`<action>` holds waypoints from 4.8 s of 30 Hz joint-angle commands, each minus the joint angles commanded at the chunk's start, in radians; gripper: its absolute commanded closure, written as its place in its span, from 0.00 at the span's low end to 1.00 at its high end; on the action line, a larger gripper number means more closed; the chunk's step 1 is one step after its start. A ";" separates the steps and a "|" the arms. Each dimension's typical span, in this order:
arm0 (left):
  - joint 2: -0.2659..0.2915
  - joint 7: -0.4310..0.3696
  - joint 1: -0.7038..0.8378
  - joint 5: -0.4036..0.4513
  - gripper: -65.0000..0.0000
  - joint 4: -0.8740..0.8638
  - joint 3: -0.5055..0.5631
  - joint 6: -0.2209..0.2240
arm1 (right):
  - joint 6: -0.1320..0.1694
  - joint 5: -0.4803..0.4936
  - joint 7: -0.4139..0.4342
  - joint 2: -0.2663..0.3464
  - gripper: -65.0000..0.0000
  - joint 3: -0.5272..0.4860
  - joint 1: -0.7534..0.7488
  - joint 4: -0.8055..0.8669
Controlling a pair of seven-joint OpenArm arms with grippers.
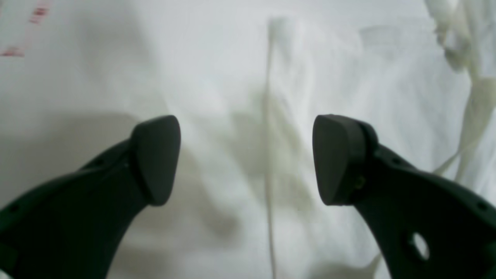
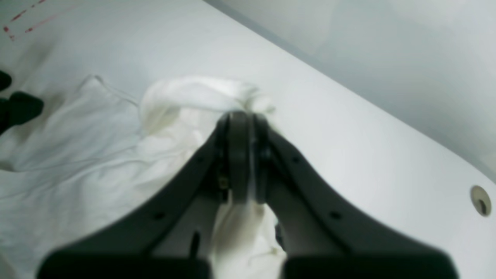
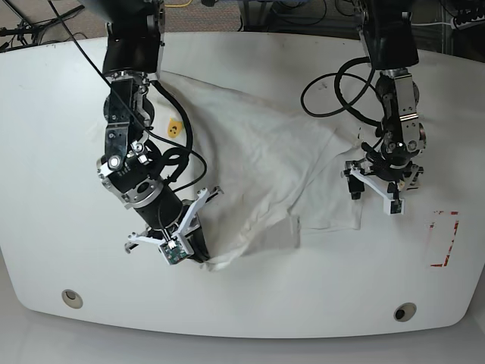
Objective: Fold the T-shirt properly
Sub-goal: 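Lower the left gripper onto the shirt edge and pinch it, then lift the shirt with both grippers and spread it flat across the table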
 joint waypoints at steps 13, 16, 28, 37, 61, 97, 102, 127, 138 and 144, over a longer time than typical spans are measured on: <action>0.003 0.002 -0.094 0.000 0.25 -0.189 0.005 -0.083 | 0.002 0.000 0.002 0.002 1.00 0.041 -0.057 0.072; 0.008 0.002 -0.100 0.000 0.25 -0.219 0.006 -0.095 | 0.002 0.000 0.002 0.000 1.00 0.061 -0.075 0.078; 0.029 0.005 -0.100 0.000 0.28 -0.245 0.060 -0.167 | 0.017 0.000 0.002 -0.005 1.00 0.101 -0.120 0.106; 0.031 0.005 -0.100 0.000 0.76 -0.247 0.074 -0.175 | 0.031 0.000 0.002 -0.008 1.00 0.163 -0.149 0.126; 0.026 0.135 0.014 -0.002 1.00 0.075 -0.023 -0.181 | 0.021 0.126 -0.006 -0.029 1.00 0.450 -0.166 0.123; -0.075 0.532 -0.276 0.002 1.00 0.566 -0.176 -0.181 | 0.029 0.069 -0.054 0.077 1.00 0.388 0.474 -0.272; -0.094 0.606 -0.437 0.003 1.00 0.566 -0.169 -0.181 | 0.029 0.040 -0.054 0.132 1.00 0.319 0.594 -0.331; -0.137 0.680 -0.585 -0.002 1.00 0.563 -0.127 -0.183 | 0.031 0.035 -0.068 0.256 1.00 0.285 0.511 -0.227; -0.121 0.680 -0.279 -0.002 1.00 0.582 -0.129 -0.265 | 0.058 0.035 -0.060 0.150 1.00 0.434 0.095 -0.083; -0.121 0.680 -0.046 0.003 1.00 0.605 -0.133 -0.324 | 0.155 0.034 -0.046 0.072 1.00 0.549 -0.087 -0.083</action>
